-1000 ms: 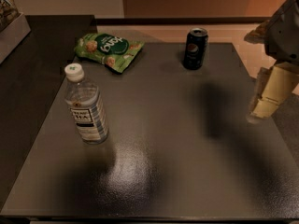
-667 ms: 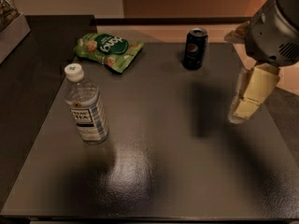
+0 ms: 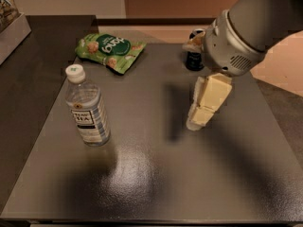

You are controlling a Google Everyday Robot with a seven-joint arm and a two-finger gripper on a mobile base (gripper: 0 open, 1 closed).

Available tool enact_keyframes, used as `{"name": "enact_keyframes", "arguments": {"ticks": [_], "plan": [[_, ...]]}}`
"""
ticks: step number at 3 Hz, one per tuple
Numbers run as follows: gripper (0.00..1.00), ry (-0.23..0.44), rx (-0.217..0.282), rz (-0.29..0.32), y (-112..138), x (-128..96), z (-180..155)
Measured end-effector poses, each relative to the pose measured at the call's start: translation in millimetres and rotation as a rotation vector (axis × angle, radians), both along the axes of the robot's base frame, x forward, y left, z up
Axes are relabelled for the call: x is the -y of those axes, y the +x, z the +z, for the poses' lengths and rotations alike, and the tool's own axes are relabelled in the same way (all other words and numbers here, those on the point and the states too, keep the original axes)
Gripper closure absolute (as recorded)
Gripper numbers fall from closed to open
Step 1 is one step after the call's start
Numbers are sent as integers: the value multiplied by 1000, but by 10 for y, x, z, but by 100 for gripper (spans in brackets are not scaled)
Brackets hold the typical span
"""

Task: Pick blue plastic bottle

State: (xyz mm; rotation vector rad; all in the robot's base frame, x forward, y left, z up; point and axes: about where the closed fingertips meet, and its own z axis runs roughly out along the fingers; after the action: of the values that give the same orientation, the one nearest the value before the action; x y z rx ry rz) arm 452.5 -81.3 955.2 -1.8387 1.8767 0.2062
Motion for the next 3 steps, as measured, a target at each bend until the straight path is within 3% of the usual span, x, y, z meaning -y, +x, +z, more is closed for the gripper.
{"name": "enact_keyframes", "arguments": {"ticks": [3], "plan": [[0, 133, -68, 169, -79, -1300, -324]]}}
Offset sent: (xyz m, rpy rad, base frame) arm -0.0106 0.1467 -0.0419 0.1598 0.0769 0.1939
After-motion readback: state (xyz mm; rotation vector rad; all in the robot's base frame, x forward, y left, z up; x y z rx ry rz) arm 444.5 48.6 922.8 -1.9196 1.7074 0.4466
